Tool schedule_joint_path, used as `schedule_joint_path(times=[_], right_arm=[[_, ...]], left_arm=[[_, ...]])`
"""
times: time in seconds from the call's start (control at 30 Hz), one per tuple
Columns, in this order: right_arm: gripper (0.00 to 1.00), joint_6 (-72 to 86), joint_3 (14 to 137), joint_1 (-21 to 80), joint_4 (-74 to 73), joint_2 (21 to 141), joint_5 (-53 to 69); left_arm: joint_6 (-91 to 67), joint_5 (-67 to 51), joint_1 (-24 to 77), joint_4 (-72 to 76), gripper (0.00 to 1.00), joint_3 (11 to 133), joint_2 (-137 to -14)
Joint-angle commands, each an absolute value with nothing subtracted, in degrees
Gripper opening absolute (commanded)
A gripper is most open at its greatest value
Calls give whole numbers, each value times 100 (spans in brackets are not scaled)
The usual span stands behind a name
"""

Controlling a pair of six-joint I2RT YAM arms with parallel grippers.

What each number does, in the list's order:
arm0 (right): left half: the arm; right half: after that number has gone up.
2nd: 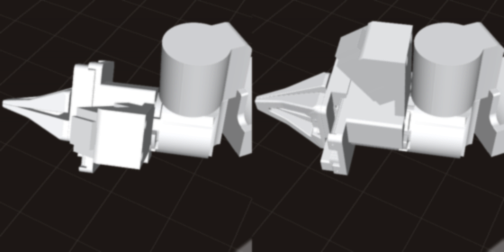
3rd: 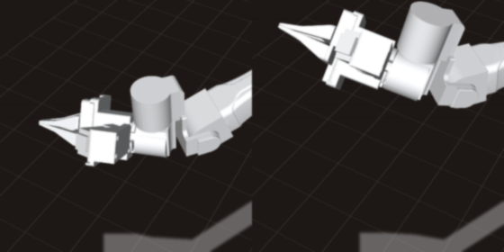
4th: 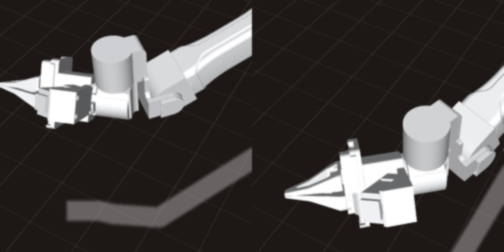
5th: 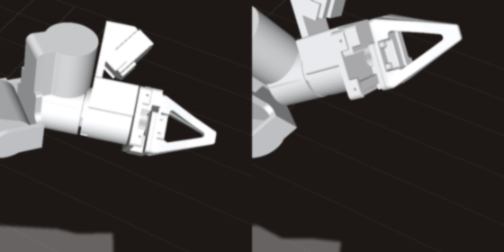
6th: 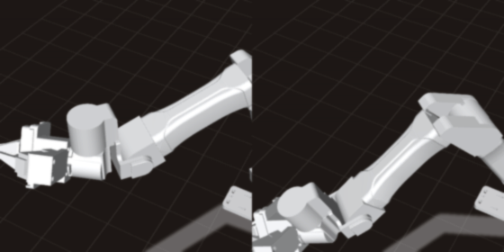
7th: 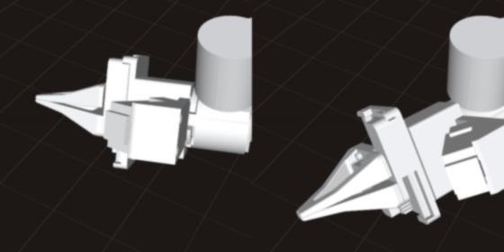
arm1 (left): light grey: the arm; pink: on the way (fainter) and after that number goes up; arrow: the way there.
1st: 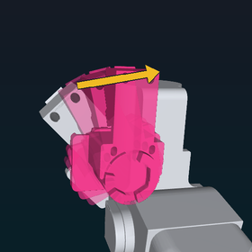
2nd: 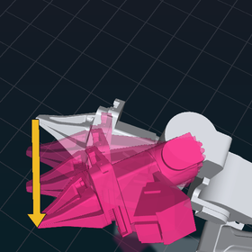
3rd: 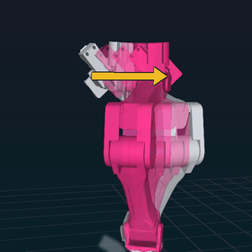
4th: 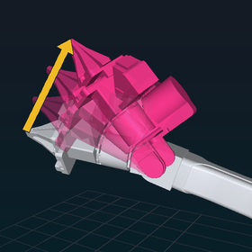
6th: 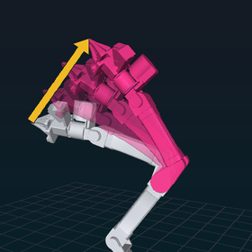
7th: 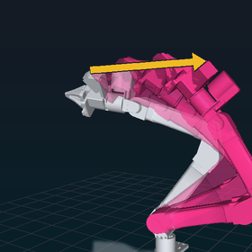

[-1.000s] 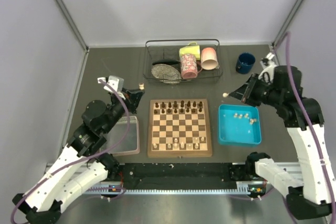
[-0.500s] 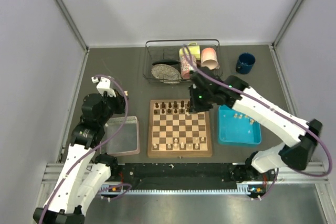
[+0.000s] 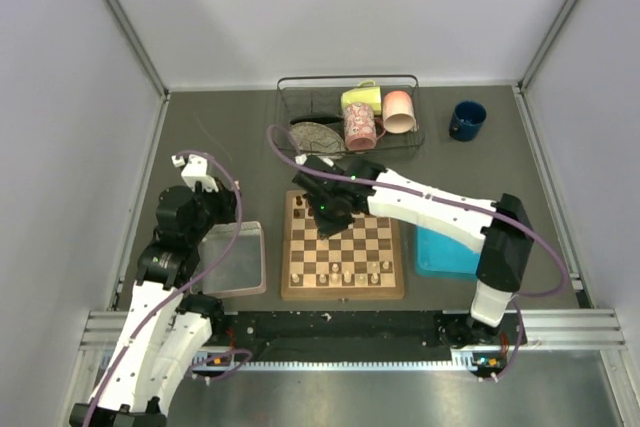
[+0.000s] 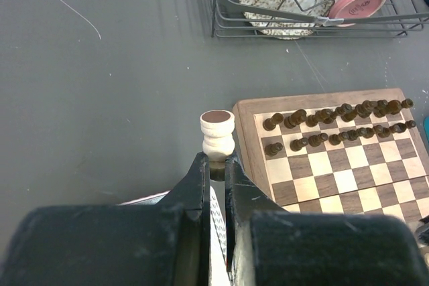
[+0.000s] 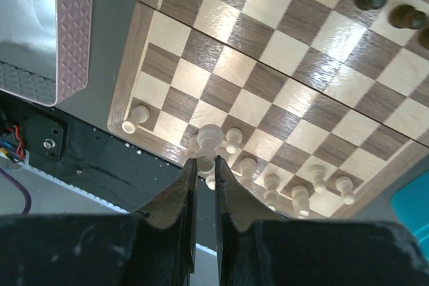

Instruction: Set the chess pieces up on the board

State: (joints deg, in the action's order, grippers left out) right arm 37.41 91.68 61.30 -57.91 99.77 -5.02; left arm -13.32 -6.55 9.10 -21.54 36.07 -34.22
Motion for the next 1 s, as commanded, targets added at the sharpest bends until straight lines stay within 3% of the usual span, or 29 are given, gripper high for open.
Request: schedule_joint_path(times=[0.0,0.97], right_arm=[[0,3893,9536,6451,-5608,10309,-677],[0,4851,8745,6943,-4869,10775,-844]], left_arm=[[-1274,-501,879,-2013,0,3639,-3357],[-1371,-220,870,-2065,0,3656,-3419]])
